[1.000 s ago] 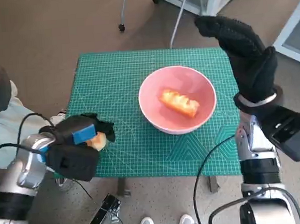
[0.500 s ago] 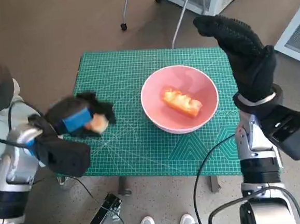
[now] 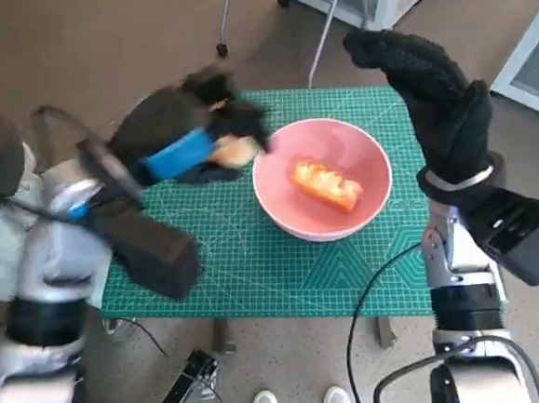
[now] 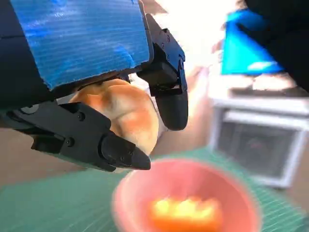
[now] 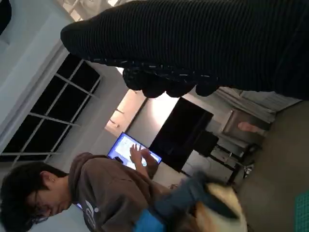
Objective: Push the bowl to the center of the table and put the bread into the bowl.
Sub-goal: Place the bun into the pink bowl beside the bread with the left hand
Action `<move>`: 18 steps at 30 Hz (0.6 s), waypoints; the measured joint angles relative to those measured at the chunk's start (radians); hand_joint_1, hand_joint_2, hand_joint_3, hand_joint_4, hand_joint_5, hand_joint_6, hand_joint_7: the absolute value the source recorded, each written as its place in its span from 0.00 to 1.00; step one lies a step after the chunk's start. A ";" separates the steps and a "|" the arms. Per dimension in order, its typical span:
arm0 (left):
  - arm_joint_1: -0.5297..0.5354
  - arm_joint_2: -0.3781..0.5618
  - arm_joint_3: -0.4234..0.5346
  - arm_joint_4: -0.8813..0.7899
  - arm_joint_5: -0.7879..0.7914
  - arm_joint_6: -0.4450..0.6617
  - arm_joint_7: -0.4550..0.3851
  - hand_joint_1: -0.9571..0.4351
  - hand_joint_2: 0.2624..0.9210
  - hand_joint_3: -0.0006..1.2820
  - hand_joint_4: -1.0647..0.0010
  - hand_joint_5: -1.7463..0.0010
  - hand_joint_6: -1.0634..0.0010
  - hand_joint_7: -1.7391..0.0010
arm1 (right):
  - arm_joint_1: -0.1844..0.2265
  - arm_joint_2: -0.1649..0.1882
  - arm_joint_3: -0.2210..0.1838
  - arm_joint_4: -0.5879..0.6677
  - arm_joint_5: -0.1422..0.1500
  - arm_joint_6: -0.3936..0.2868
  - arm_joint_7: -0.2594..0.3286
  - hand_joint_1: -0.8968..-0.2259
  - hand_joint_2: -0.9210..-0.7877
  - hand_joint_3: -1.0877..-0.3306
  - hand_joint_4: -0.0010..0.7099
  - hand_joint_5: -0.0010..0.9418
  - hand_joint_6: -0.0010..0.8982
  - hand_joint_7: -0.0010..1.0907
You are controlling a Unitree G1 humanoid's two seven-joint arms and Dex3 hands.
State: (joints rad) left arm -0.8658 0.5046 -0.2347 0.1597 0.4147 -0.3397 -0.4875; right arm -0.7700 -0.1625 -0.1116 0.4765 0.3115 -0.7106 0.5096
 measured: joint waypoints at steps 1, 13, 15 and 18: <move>-0.012 -0.019 -0.012 0.019 0.005 -0.005 0.006 0.69 1.00 0.14 0.51 0.25 0.48 0.26 | 0.000 0.000 0.000 0.000 0.000 0.000 0.000 0.30 0.00 0.45 0.35 0.05 0.00 0.70; -0.119 -0.149 -0.108 0.307 0.040 -0.044 0.042 0.69 1.00 0.21 0.62 0.17 0.55 0.23 | 0.000 0.008 -0.001 -0.001 -0.001 0.000 0.000 0.29 0.00 0.45 0.35 0.05 0.00 0.70; -0.127 -0.157 -0.122 0.325 0.044 0.013 -0.004 0.67 0.92 0.22 0.74 0.46 0.69 0.41 | 0.000 0.007 -0.001 -0.003 -0.001 0.000 0.000 0.29 0.00 0.45 0.35 0.05 0.00 0.70; -0.134 -0.161 -0.148 0.326 0.054 0.142 -0.110 0.66 0.87 0.17 0.81 0.80 0.81 0.63 | 0.000 0.008 -0.002 -0.006 -0.001 -0.001 0.000 0.29 0.00 0.45 0.35 0.05 0.00 0.70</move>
State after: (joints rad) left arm -0.9995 0.3439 -0.3824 0.4861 0.4683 -0.1981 -0.5976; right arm -0.7696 -0.1550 -0.1135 0.4705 0.3108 -0.7113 0.5095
